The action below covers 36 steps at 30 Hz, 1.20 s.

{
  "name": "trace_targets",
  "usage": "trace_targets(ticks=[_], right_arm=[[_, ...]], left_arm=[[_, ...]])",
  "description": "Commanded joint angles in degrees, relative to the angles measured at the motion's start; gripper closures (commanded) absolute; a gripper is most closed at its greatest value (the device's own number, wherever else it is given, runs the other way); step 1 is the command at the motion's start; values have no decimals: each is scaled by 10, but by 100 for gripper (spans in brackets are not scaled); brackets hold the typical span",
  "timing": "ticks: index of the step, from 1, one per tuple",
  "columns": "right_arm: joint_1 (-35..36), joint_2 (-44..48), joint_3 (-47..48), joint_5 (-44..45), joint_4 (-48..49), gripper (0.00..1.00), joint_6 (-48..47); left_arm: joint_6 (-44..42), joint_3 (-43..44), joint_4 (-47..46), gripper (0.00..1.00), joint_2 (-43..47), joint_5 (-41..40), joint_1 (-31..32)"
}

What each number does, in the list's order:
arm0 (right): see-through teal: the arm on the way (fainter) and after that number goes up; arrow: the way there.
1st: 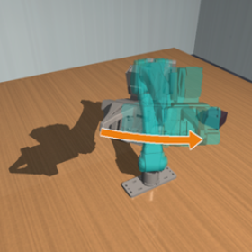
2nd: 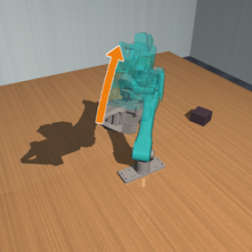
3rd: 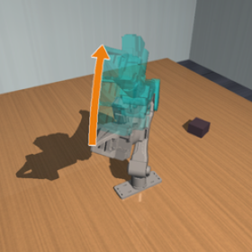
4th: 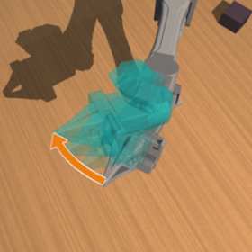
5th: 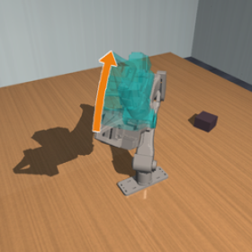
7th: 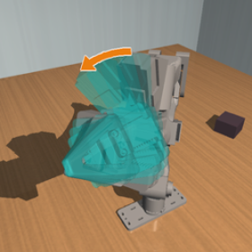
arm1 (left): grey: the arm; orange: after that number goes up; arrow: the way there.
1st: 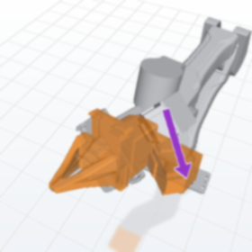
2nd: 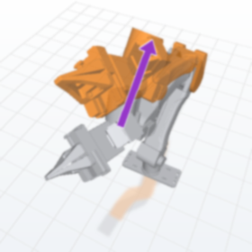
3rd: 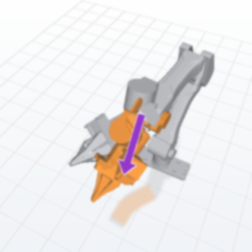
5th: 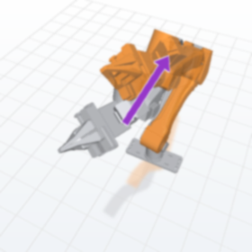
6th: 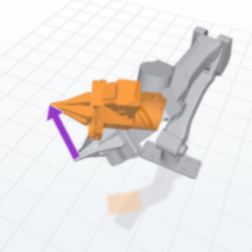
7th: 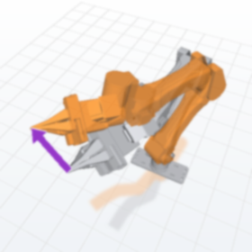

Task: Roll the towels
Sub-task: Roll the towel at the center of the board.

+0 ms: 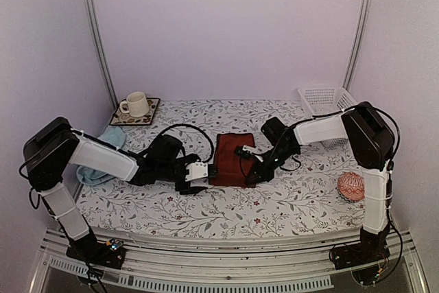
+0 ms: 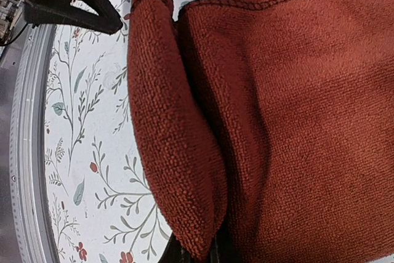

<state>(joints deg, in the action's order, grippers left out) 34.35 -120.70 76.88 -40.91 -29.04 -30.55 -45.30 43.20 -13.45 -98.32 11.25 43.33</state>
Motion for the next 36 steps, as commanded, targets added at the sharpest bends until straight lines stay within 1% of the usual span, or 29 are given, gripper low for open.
trace_targets(ticks=[1,3,8,14,19,25,29,32,36], right_arm=[[-7,-28,11,16,-1,94,19],[-10,-30,11,14,1,94,26],[-19,-29,10,10,8,93,39],[-23,-22,3,8,15,93,44],[-22,-17,-5,6,23,91,49],[-23,-25,-1,-2,23,91,56],[-23,-23,-2,-5,23,91,54],[-23,-20,-3,-6,24,91,53],[-23,-16,-3,-2,23,90,51]], left_arm=[[-50,-4,-118,22,-28,-46,32],[-68,-3,-135,23,-38,-58,44],[-105,-2,-136,26,-60,-54,68],[-134,-6,-155,29,-82,-79,73],[-153,6,-158,35,-107,-102,71],[-154,13,-153,47,-120,-113,73],[-157,17,-146,58,-129,-124,72],[-157,23,-138,62,-137,-132,72],[-153,36,-120,73,-159,-142,72]])
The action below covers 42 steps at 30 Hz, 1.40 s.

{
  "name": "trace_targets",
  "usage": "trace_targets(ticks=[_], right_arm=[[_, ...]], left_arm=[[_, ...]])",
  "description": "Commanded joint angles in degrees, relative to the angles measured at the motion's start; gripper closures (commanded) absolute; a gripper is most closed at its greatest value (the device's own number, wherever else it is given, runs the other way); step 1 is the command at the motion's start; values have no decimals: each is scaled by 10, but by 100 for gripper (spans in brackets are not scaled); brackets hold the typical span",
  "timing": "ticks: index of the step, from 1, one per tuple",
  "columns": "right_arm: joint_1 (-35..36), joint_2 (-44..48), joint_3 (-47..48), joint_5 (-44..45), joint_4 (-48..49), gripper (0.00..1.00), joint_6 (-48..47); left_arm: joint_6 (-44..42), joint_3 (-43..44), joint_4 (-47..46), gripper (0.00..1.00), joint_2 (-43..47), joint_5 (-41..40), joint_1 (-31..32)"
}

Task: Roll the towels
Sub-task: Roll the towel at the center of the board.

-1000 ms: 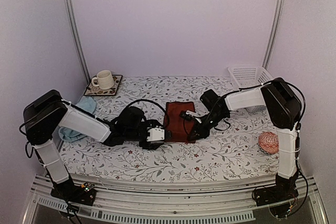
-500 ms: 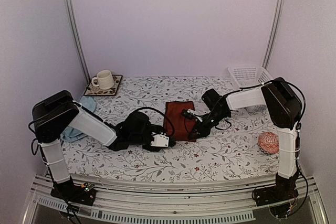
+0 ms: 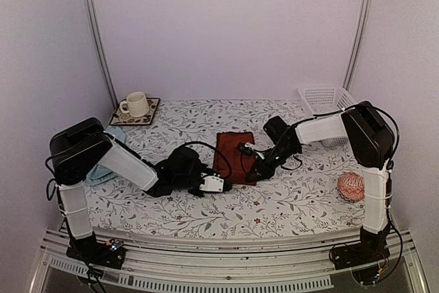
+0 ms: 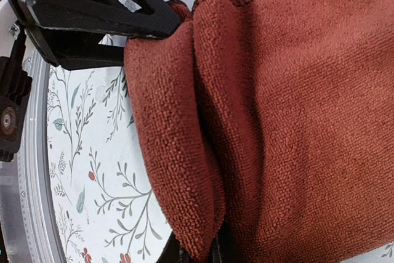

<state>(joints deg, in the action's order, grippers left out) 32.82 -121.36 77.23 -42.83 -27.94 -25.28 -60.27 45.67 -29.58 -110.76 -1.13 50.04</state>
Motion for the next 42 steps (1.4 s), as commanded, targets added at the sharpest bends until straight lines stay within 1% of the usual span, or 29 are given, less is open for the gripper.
trace_targets(ticks=[1,3,4,5,6,7,8,9,11,13,20,23,26,27,30,33,37,42], right_arm=[[-7,-10,-5,19,11,88,-2],[-7,-8,-3,26,10,83,-3],[-7,-6,-1,30,10,76,-5],[-7,-2,0,34,9,72,-7],[-7,3,0,42,9,67,-10],[-8,9,0,49,9,63,-13],[-8,17,-2,55,10,58,-18],[-10,26,-7,64,14,51,-21],[-12,47,-17,86,23,41,-27],[-14,68,-29,105,32,36,-32],[-15,149,-99,144,82,28,-71],[-12,194,-149,148,121,25,-114],[-4,240,-208,153,159,21,-179],[4,257,-237,160,183,20,-216],[26,291,-290,182,245,17,-278],[43,294,-311,212,293,17,-318],[62,269,-316,253,343,16,-360],[70,235,-301,269,378,16,-372]], left_arm=[[-1,14,47,77,-34,-16,4],[3,16,60,83,-31,-10,4],[6,17,69,86,-28,-4,5],[7,18,80,95,-25,3,4],[9,20,90,100,-25,8,5],[11,22,101,100,-25,15,5],[14,25,115,100,-3,27,4],[17,29,134,100,1,39,5],[28,43,167,100,6,67,4],[43,59,196,100,8,92,2],[70,113,269,100,13,162,-23],[80,132,293,100,14,196,-36],[101,167,335,100,6,236,-57],[105,181,360,100,-1,250,-63],[122,221,403,100,-24,287,-78],[135,252,431,100,-57,309,-89],[141,287,467,100,-80,340,-98],[147,297,480,100,-90,354,-105]])
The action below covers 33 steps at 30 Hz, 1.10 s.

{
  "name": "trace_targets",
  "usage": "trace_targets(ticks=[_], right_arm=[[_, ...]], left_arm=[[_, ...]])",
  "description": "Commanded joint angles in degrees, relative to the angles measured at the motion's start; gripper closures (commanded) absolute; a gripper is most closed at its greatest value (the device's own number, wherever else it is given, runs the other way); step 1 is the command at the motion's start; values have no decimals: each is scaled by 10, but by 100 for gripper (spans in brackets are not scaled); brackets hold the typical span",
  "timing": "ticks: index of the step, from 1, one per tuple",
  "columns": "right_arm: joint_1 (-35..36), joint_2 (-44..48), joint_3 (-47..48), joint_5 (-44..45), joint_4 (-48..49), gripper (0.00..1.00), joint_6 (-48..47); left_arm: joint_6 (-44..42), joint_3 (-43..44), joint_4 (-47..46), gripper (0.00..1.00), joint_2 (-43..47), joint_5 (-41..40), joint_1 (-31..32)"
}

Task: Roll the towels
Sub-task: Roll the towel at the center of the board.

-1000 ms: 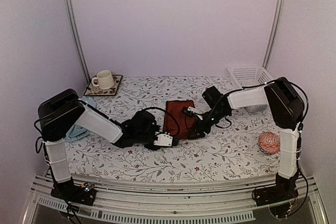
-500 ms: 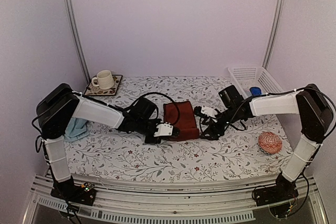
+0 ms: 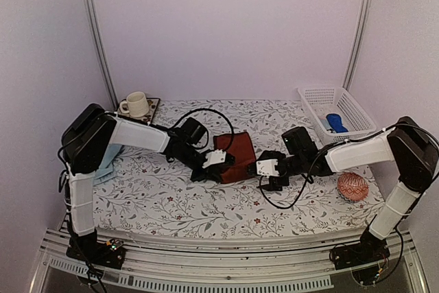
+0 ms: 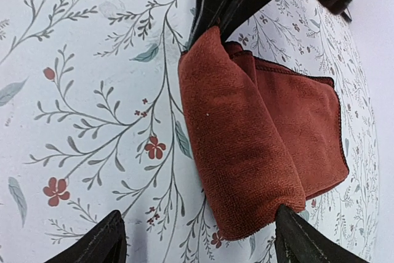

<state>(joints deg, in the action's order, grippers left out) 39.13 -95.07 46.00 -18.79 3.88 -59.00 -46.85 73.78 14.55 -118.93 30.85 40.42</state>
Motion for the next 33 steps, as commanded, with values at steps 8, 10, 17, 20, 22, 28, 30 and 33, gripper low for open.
trace_targets(ticks=[8,10,17,20,22,28,30,33], right_arm=[[9,12,-25,78,87,16,-17],[4,51,-39,54,79,15,-8],[3,79,-23,-2,19,14,-15],[11,57,-20,-13,33,14,-24],[15,34,-8,-15,40,14,-17],[17,-39,21,18,60,14,-21],[17,-49,24,13,68,15,-23],[17,-60,29,7,71,16,-25]], left_arm=[[17,22,45,100,8,41,-8],[18,24,49,100,8,37,-5],[18,26,47,100,5,29,0],[22,23,47,100,6,35,0],[23,24,53,100,4,38,1],[23,25,63,100,0,53,1],[23,25,64,100,-2,58,0],[21,31,72,100,-9,66,-1]])
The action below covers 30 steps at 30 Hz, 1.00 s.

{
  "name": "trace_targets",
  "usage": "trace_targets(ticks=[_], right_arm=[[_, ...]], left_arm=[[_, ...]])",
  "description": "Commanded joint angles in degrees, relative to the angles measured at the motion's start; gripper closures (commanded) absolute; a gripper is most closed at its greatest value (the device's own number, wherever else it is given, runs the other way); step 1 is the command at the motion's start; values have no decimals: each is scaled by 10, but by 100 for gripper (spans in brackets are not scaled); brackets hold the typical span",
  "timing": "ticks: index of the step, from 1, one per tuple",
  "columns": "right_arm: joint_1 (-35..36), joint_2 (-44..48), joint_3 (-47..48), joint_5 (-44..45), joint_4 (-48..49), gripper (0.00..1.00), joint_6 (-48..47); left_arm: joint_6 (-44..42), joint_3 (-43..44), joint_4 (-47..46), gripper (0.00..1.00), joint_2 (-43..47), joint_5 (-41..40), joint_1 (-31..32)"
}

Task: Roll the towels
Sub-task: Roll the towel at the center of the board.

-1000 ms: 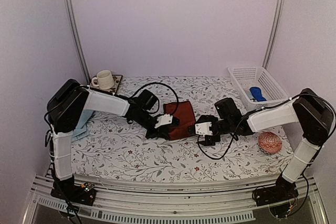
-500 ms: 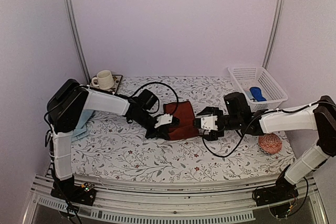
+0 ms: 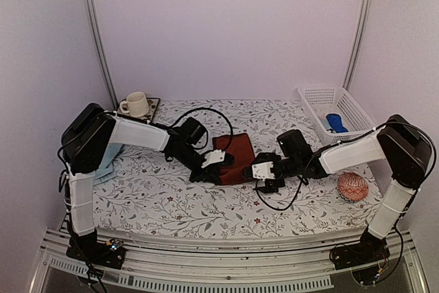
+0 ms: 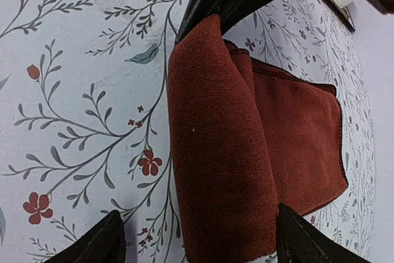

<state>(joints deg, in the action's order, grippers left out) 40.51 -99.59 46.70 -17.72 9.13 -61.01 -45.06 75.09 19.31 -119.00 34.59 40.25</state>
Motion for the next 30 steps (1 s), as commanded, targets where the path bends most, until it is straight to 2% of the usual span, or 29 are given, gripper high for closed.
trace_targets(ticks=[1,10,13,18,21,24,26,30], right_arm=[[3,-19,25,-5,18,16,-4],[3,-58,54,-15,12,22,9],[3,-68,62,-16,2,35,12],[3,-72,72,-21,-18,73,31],[3,-66,77,-32,-46,87,40],[3,-59,83,-42,-79,95,53],[3,-59,96,-45,-107,96,64],[3,-65,117,-54,-151,97,100]], left_arm=[[2,20,27,100,-10,30,0],[-5,21,35,100,-14,37,-3],[-7,20,37,100,-13,37,-6],[-11,15,38,100,-10,39,-6],[-13,6,36,100,-5,35,-6],[-13,-8,38,100,3,19,-6],[-11,-16,44,98,11,10,-6],[3,-46,38,84,38,-7,-6]])
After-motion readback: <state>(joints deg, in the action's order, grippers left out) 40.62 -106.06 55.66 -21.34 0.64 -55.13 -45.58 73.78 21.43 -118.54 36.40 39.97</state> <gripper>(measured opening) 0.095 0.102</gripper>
